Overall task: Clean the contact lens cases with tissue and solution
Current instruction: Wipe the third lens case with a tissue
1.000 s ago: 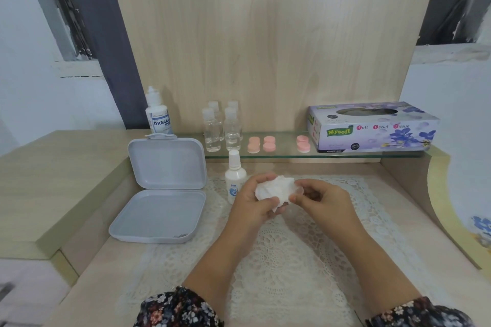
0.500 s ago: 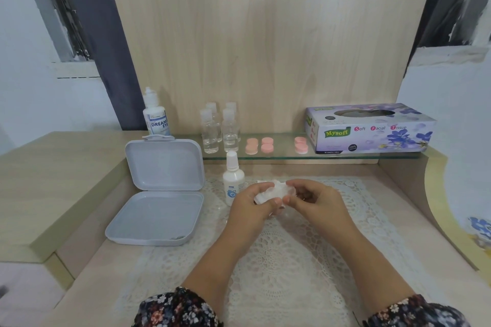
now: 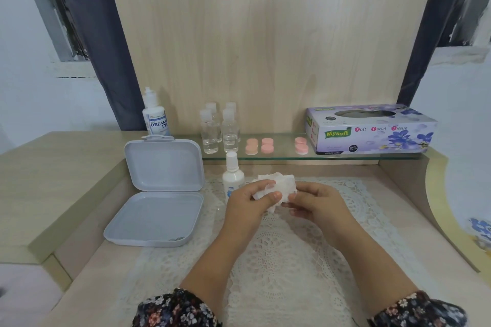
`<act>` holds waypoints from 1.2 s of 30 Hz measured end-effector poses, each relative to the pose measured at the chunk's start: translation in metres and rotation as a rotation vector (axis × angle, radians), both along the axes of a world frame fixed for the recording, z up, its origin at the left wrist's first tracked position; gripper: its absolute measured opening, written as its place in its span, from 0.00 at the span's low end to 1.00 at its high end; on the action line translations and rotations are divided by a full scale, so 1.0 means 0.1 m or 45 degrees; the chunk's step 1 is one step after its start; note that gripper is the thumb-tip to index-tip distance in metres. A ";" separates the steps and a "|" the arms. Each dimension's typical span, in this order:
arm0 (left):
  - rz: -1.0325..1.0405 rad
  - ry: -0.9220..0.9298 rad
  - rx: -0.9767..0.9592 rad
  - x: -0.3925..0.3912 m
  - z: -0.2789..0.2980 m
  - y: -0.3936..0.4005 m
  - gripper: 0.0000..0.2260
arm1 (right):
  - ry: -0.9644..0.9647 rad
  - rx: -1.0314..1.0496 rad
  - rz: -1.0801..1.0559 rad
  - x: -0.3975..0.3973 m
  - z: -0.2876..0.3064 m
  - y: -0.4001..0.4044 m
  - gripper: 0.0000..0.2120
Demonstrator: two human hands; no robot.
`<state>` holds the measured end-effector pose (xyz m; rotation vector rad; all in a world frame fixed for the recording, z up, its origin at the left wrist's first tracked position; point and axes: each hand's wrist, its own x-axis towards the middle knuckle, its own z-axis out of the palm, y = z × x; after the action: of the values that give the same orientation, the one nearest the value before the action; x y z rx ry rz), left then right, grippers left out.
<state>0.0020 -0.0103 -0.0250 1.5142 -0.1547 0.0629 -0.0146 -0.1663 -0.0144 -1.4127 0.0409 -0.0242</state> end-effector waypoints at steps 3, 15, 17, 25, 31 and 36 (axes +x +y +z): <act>0.027 0.001 0.032 0.00 0.01 0.01 0.11 | 0.055 0.177 -0.129 0.04 0.04 -0.05 0.08; -0.028 -0.090 0.117 -0.04 0.04 0.04 0.12 | 0.101 0.391 0.022 0.04 0.06 -0.04 0.09; -0.049 -0.107 0.130 -0.04 0.04 0.04 0.12 | 0.087 0.434 0.079 0.04 0.06 -0.04 0.07; 0.023 -0.165 0.251 0.00 -0.01 0.06 0.13 | 0.087 0.211 -0.059 0.02 0.06 -0.03 0.04; -0.016 -0.214 0.235 -0.01 0.01 0.07 0.13 | 0.065 0.278 0.078 0.00 0.08 -0.01 0.07; 0.032 -0.211 0.281 0.02 -0.03 0.07 0.13 | 0.049 0.156 -0.032 -0.02 0.08 0.01 0.07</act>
<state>0.0035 -0.0029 -0.0277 1.7315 -0.2830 0.1974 -0.0161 -0.1648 -0.0062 -1.2904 0.0903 -0.0153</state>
